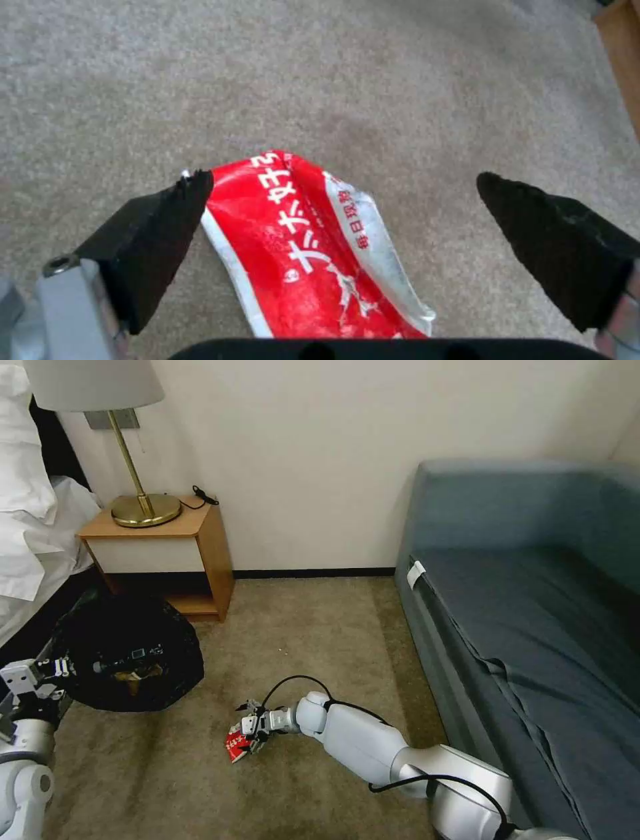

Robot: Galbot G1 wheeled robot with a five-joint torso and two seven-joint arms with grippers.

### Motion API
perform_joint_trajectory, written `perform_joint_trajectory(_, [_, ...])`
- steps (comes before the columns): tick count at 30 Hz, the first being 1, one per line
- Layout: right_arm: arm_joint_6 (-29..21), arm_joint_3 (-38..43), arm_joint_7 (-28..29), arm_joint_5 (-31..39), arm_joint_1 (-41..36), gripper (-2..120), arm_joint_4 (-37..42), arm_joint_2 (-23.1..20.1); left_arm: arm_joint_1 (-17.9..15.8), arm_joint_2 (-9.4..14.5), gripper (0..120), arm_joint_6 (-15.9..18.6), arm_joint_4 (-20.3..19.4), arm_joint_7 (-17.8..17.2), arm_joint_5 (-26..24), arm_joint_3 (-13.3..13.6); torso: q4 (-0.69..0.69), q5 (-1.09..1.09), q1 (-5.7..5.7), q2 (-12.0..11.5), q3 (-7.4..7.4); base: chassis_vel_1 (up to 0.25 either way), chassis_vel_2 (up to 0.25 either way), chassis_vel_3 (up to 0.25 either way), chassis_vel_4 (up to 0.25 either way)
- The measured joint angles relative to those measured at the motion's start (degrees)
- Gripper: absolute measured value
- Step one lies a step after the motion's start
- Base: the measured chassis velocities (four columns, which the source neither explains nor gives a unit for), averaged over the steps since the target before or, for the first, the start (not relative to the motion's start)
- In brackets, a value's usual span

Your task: Pick up the trash bin, then pick up the garbage on the floor and place it into the trash bin.

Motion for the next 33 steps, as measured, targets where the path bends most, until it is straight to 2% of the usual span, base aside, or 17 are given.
perform_joint_trajectory(17, [0.46,0.34,-0.89,0.94,-0.12,100,0.24,0.00,-3.39,0.62,4,1.51,1.74,-0.04,0.15,1.73,0.00,0.00,0.00,0.00,0.01,-0.030,0.030,0.026,-0.033])
perform_joint_trajectory(26, [0.22,-1.27,-1.92,0.72,-0.98,100,0.42,0.01,-3.43,0.74,4,1.62,1.81,-0.08,-0.03,1.60,0.00,0.00,0.00,0.00,0.01,-0.022,0.027,0.024,-0.022])
perform_joint_trajectory(33, [0.47,-2.28,-2.42,-0.40,-0.65,100,-0.28,0.00,-1.44,-0.01,4,1.55,0.01,-0.09,-0.19,0.35,0.00,0.00,0.00,0.00,0.00,0.000,0.000,0.000,0.000])
